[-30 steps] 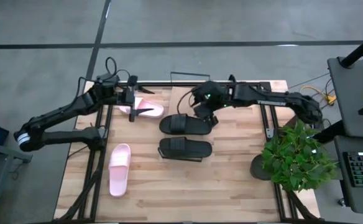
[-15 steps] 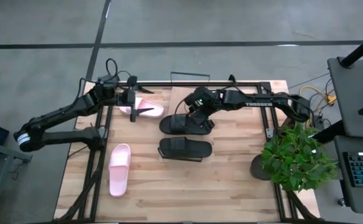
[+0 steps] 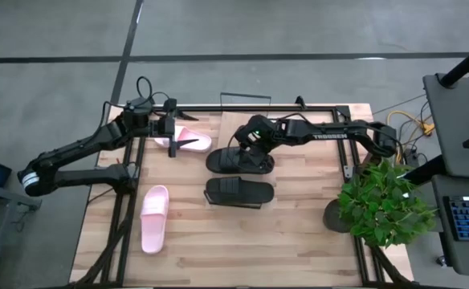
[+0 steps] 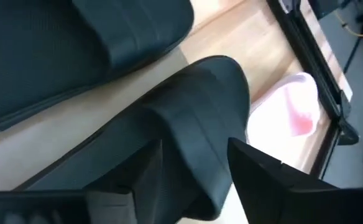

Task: Pick and place slides into the shelf
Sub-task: Put the black slides on the shelf

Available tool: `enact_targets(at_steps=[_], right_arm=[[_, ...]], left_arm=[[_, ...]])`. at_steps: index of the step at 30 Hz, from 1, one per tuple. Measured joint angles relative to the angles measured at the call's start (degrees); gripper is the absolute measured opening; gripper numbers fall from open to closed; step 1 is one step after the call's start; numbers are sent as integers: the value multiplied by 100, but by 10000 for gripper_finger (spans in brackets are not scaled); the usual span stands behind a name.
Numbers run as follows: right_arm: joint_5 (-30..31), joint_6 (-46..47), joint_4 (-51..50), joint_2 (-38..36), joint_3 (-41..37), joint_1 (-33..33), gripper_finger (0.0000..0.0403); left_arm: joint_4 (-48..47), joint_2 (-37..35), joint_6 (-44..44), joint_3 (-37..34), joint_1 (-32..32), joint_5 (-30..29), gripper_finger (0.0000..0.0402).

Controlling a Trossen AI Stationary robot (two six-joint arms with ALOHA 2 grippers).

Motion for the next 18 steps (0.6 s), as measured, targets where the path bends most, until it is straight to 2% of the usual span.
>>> enact_targets(at_steps=[5,10,18], right_arm=[[26,-38,362,84,-148,-2,198],[359,-191,554,201,-190,-2,200],[356,-102,850,464,-205,-15,201]], left_arm=[[6,28,-2,-3,0,-1,297],[-6,41,-2,-6,0,-5,297],[-8,44,-3,-6,0,-5,297]])
